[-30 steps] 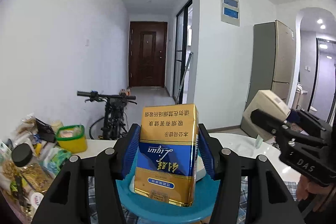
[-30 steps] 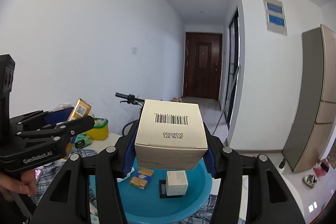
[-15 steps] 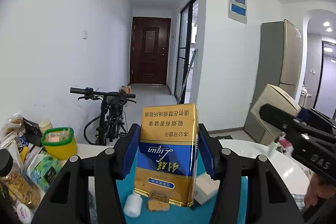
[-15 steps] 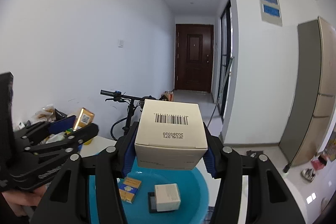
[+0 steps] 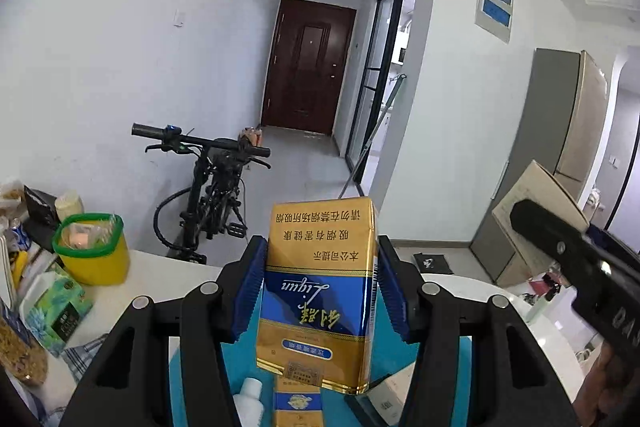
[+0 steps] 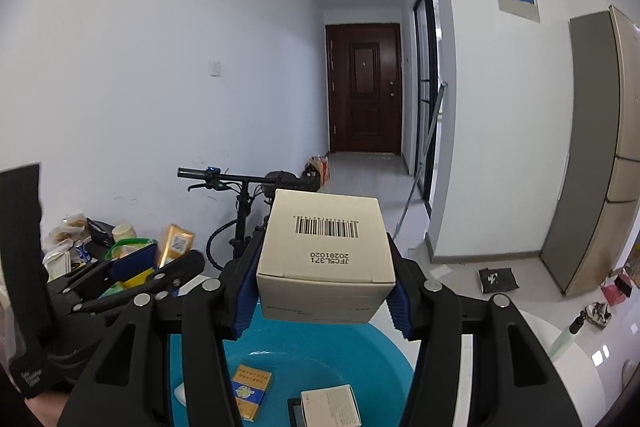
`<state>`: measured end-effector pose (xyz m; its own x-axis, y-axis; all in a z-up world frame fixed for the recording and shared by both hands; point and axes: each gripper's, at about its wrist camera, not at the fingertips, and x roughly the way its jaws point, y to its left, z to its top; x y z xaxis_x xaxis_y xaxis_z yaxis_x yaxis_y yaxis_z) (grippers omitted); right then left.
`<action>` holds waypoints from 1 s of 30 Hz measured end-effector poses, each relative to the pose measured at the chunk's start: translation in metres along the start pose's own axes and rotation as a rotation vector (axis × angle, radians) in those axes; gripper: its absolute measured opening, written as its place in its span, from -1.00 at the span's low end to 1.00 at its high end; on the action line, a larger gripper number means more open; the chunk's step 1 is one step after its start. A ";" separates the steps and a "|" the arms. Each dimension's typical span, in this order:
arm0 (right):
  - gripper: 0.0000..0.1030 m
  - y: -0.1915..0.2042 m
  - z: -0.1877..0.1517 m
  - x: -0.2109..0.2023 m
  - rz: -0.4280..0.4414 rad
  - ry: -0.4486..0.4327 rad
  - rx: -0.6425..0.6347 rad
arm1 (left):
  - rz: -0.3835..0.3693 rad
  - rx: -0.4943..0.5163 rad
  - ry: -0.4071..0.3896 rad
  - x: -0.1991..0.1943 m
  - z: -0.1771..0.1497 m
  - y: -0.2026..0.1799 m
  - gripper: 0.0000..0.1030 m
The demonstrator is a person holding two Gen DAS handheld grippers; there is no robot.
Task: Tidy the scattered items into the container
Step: 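Carry both held boxes up and over the blue basin, then lower the Liqun box into the basin with the left gripper while the right lowers the barcode box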
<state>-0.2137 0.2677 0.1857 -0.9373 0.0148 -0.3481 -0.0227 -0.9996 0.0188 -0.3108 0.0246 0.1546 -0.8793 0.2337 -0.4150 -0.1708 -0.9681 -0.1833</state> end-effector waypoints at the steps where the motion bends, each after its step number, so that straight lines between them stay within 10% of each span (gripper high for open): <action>1: 0.02 -0.002 0.002 0.003 0.003 0.009 0.008 | 0.008 0.009 0.002 0.003 0.000 0.000 0.10; 13: 0.02 -0.022 0.008 0.027 0.014 0.092 0.028 | 0.026 0.016 0.079 0.025 0.002 0.011 0.10; 30: 0.02 -0.030 -0.011 0.063 0.044 0.426 -0.094 | 0.127 0.092 0.470 0.056 -0.026 -0.007 0.10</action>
<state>-0.2685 0.2982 0.1531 -0.7091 -0.0196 -0.7048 0.0639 -0.9973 -0.0366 -0.3474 0.0470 0.1092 -0.6040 0.1082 -0.7896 -0.1325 -0.9906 -0.0344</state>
